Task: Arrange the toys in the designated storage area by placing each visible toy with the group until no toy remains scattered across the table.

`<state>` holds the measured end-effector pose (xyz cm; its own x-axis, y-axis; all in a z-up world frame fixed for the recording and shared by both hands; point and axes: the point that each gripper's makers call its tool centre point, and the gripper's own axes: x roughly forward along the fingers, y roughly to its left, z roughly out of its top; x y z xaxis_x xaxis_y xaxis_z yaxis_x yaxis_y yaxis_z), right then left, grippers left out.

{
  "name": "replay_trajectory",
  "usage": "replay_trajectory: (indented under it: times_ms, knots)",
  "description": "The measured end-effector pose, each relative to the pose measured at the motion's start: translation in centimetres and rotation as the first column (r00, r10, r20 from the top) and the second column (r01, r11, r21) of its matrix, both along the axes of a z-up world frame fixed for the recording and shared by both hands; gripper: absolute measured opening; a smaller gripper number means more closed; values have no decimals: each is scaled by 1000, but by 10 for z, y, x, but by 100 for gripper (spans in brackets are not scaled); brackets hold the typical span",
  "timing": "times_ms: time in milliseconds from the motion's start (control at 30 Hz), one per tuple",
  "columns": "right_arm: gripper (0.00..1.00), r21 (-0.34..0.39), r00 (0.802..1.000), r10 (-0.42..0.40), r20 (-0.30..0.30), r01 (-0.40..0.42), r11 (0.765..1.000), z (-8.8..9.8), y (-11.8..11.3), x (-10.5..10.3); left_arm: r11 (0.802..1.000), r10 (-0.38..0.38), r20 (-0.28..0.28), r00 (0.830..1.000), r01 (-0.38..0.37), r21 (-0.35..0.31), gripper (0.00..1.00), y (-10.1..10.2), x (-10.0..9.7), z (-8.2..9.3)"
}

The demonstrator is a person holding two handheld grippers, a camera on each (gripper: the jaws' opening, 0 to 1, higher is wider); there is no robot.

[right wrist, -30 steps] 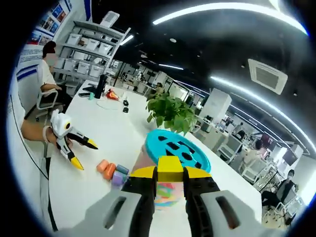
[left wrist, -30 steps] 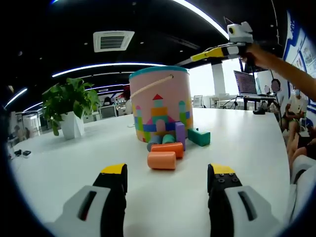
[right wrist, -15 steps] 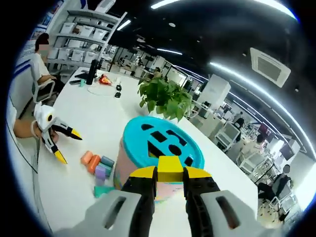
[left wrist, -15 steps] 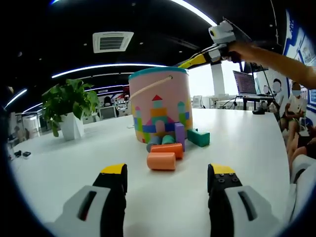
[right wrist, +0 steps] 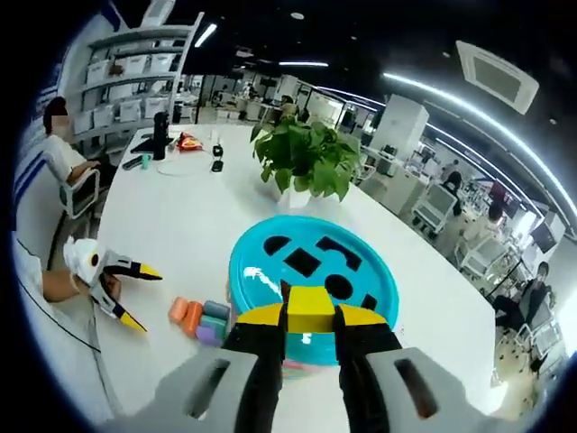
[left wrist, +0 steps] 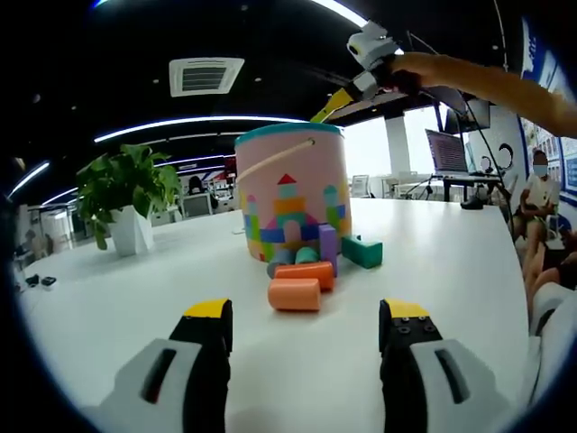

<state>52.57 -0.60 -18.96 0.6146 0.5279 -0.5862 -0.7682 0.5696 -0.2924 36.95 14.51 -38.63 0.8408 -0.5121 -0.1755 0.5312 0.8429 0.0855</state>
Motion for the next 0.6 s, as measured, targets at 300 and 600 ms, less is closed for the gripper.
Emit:
replay_trajectory:
  times_ms: [300,600]
  knots:
    - [20,52,982,-101,-159,110,993,-8,13,0,1000,-6,4,1000,6,4,67,-2,-2,1]
    - [20,28,940,-207,-270,223,974,-15,5,-9,1000,-9,6,1000,9,-2,67,-1,-2,1]
